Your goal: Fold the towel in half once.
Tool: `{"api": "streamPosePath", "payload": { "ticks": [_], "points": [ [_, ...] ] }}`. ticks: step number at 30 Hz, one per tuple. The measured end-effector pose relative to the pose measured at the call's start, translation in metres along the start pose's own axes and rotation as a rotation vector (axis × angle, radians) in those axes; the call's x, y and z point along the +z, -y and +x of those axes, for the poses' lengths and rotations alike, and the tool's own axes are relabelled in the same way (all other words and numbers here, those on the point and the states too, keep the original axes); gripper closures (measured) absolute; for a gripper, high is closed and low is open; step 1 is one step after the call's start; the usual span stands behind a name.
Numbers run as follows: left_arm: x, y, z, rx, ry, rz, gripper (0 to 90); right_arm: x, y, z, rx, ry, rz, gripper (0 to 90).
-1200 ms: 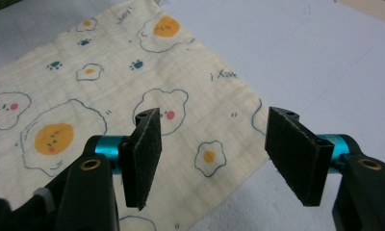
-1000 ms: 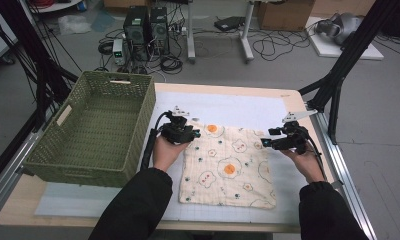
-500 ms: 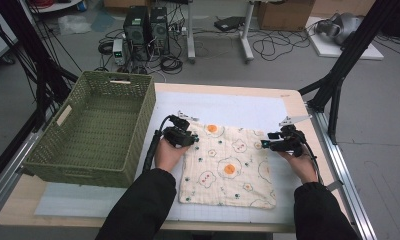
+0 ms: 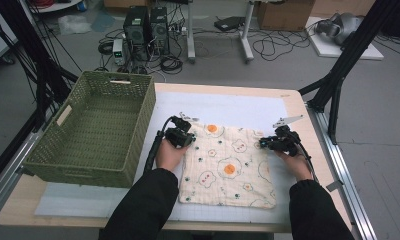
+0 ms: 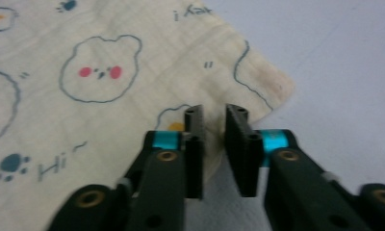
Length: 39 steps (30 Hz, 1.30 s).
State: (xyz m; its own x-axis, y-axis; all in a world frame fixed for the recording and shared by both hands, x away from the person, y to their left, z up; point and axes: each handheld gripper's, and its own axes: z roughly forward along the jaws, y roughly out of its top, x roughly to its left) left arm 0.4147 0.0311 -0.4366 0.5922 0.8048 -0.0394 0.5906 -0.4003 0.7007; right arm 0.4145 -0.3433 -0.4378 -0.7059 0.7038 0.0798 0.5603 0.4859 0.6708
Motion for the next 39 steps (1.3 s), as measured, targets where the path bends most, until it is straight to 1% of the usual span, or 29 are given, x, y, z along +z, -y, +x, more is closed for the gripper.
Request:
{"api": "streamPosePath", "payload": {
  "ticks": [2,3,5,6,8,9,11,12,13,14,17,19,20,23,24,25,26,28,29,30,31,34,35,36,37,38,39],
  "points": [
    [-0.002,0.0,0.001,-0.003,0.007,-0.002,89.4,-0.001,0.0,-0.001,0.005,-0.017,-0.001,85.9],
    [-0.003,0.001,0.001,-0.011,0.011,-0.008,89.5,-0.003,0.001,-0.002,0.014,-0.024,-0.004,86.2],
    [-0.007,0.001,0.001,-0.023,0.017,-0.044,89.5,-0.007,0.001,-0.003,0.024,-0.038,-0.013,86.3],
    [-0.01,0.001,0.002,-0.031,0.024,-0.056,89.6,-0.01,0.001,-0.002,0.026,-0.041,-0.027,86.3],
    [-0.015,0.003,0.002,-0.038,0.035,-0.074,89.6,-0.017,-0.001,-0.001,0.021,-0.048,-0.057,86.4],
    [-0.018,0.003,0.002,-0.037,0.038,-0.084,89.6,-0.021,-0.001,0.0,0.009,-0.052,-0.069,86.4],
    [-0.026,0.004,0.001,-0.034,0.033,-0.118,89.6,-0.027,-0.002,0.003,0.0,-0.063,-0.087,86.4],
    [-0.03,0.004,0.0,-0.021,0.023,-0.134,89.6,-0.031,-0.003,0.005,-0.005,-0.077,-0.095,86.4],
    [-0.034,0.005,-0.001,-0.009,0.016,-0.144,89.6,-0.034,-0.003,0.007,-0.017,-0.082,-0.105,86.4],
    [-0.039,0.006,-0.001,-0.013,0.02,-0.155,89.5,-0.039,-0.003,0.009,-0.023,-0.087,-0.113,86.4],
    [-0.051,0.01,-0.004,-0.015,0.035,-0.196,89.5,-0.051,-0.003,0.016,-0.036,-0.112,-0.146,86.4],
    [-0.06,0.015,-0.006,-0.015,0.046,-0.211,89.6,-0.059,-0.004,0.023,-0.062,-0.12,-0.156,86.4],
    [-0.064,0.018,-0.008,-0.011,0.053,-0.222,89.6,-0.062,-0.003,0.026,-0.065,-0.13,-0.157,86.3],
    [-0.073,0.029,-0.014,0.003,0.075,-0.238,89.5,-0.07,0.004,0.036,-0.075,-0.148,-0.168,86.3],
    [-0.076,0.034,-0.016,0.014,0.083,-0.231,89.5,-0.071,0.008,0.038,-0.071,-0.152,-0.158,86.3],
    [-0.078,0.038,-0.018,0.019,0.092,-0.226,89.5,-0.072,0.013,0.04,-0.078,-0.15,-0.16,86.3],
    [-0.079,0.043,-0.02,0.023,0.102,-0.221,89.5,-0.072,0.019,0.043,-0.07,-0.16,-0.15,86.3],
    [-0.081,0.053,-0.024,0.03,0.121,-0.202,89.5,-0.071,0.03,0.048,-0.069,-0.168,-0.137,86.3],
    [-0.081,0.057,-0.026,0.036,0.129,-0.191,89.5,-0.07,0.036,0.051,-0.062,-0.179,-0.125,86.3],
    [-0.081,0.062,-0.027,0.037,0.138,-0.185,89.5,-0.068,0.041,0.053,-0.066,-0.183,-0.111,86.2],
    [-0.08,0.065,-0.028,0.041,0.146,-0.165,89.4,-0.066,0.045,0.056,-0.073,-0.182,-0.095,86.2],
    [-0.076,0.072,-0.03,0.044,0.164,-0.123,89.2,-0.057,0.055,0.06,-0.065,-0.187,-0.054,84.7],
    [-0.074,0.073,-0.03,0.044,0.172,-0.104,88.9,-0.054,0.058,0.06,-0.056,-0.188,-0.047,83.1],
    [-0.073,0.074,-0.029,0.041,0.178,-0.092,88.4,-0.052,0.06,0.059,-0.05,-0.193,-0.04,79.2],
    [-0.073,0.074,-0.029,0.042,0.182,-0.088,84.1,-0.051,0.061,0.058,-0.045,-0.197,-0.033,70.7],
    [-0.073,0.074,-0.028,0.035,0.182,-0.092,77.4,-0.051,0.061,0.058,-0.037,-0.195,-0.029,62.4],
    [-0.075,0.073,-0.027,0.033,0.18,-0.1,72.9,-0.052,0.061,0.057,-0.04,-0.207,-0.04,60.6]
  ]
}}
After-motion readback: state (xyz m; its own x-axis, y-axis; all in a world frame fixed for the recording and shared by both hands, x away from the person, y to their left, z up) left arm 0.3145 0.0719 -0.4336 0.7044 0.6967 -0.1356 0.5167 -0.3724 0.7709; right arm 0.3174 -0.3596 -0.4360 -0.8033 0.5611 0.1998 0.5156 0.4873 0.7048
